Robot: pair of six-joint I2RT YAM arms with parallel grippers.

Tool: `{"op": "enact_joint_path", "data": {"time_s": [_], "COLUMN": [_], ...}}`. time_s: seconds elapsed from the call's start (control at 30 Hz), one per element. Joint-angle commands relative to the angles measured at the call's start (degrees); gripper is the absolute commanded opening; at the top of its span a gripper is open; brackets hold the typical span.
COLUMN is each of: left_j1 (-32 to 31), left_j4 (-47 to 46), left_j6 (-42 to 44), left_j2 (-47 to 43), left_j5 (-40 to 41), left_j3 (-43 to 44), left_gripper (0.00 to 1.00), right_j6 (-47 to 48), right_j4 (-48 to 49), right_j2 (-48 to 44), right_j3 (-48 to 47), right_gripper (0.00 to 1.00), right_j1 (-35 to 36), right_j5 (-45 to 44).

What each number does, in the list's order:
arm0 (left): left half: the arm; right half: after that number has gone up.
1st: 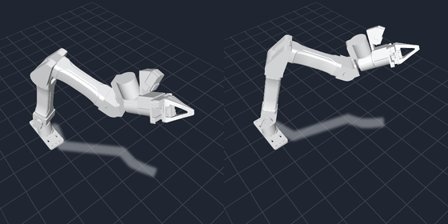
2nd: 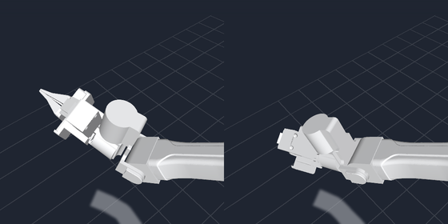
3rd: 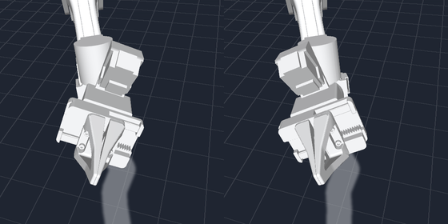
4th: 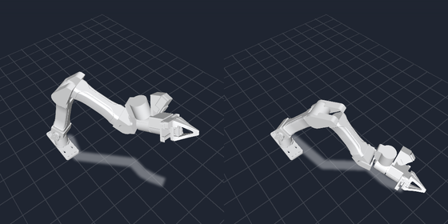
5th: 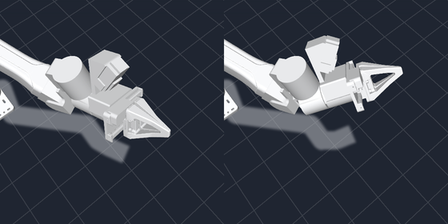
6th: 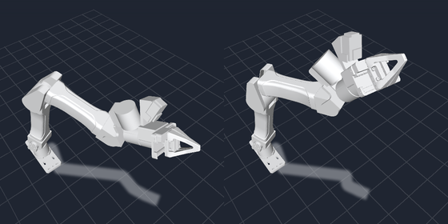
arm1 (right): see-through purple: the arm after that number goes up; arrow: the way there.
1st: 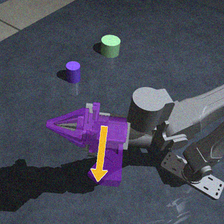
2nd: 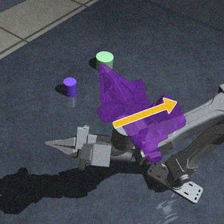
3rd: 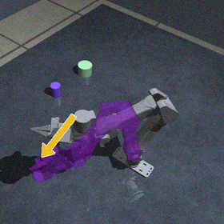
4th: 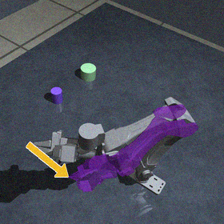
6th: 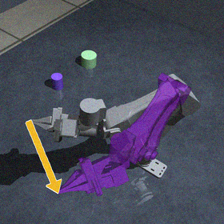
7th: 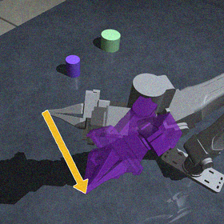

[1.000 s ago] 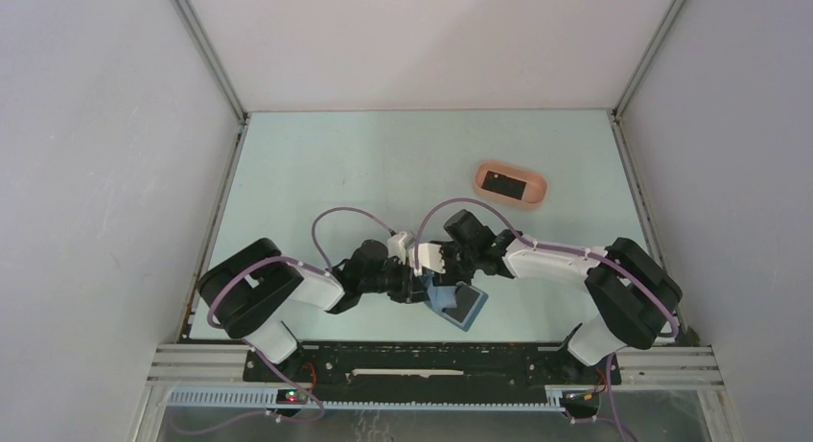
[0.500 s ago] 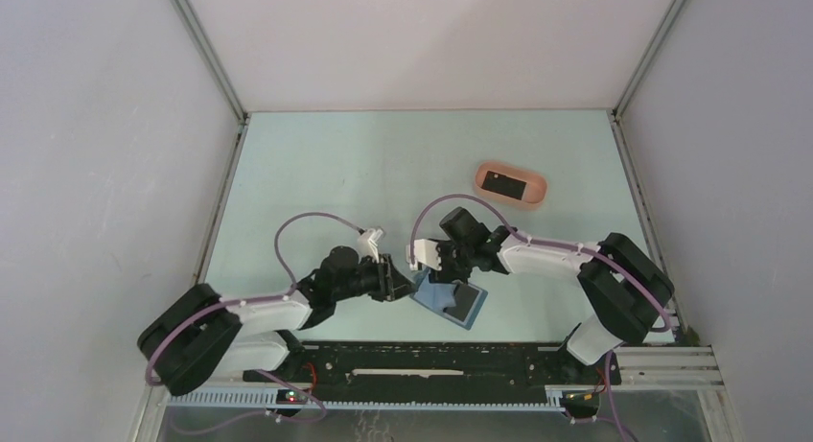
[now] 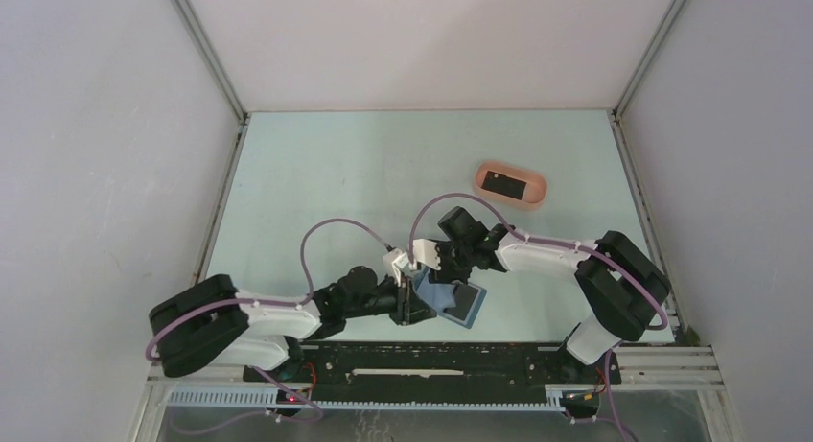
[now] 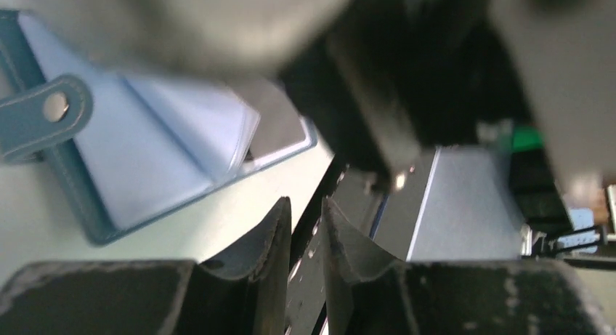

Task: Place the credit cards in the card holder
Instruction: Open the card holder at the center of the board.

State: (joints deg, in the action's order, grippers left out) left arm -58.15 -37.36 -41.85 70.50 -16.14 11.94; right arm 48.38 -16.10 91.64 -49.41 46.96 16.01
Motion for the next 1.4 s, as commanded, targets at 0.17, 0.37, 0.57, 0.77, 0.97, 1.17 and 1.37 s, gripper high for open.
{"op": "enact_joint_path", "data": {"time_s": [0.17,0.37,0.57,0.77,0.97,1.17,1.37], "left_j1": [-4.1,-4.5,-4.6,-4.6,-5.1,-12.1,-18.0], "left_j4": [-20.7,-22.0,-25.4,-31.1,-17.9,-5.7,-4.8], "left_j6": [-8.6,-9.8,-12.0,-11.4,-5.4,7.0,13.1], "left_j2": [16.3,20.2,19.4,13.0,1.6,-5.0,-3.4], "left_j5": [3.1,3.9,9.0,16.0,20.2,31.2,39.9], "left_j3": [1.7,2.6,-3.5,-10.9,-10.1,-7.1,-4.9], "left_gripper": [0.27,0.27,0.27,0.28,0.33,0.38,0.42], "right_j6": [-1.4,-1.6,-2.4,-3.4,-4.1,-6.2,-8.0], "right_j4": [-1.7,-1.9,-2.7,-3.7,-4.6,-8.0,-11.3], "right_j2": [0.7,0.9,1.2,1.6,1.6,3.3,5.1], "right_j3": [-1.9,-2.2,-2.8,-3.7,-4.3,-7.0,-9.5], "right_gripper": [0.59,0.59,0.59,0.59,0.59,0.58,0.58], "right_j1": [0.5,0.5,0.5,0.5,0.5,0.5,0.5], "right_j5": [1.1,1.2,1.5,2.1,2.9,4.1,5.5]}}
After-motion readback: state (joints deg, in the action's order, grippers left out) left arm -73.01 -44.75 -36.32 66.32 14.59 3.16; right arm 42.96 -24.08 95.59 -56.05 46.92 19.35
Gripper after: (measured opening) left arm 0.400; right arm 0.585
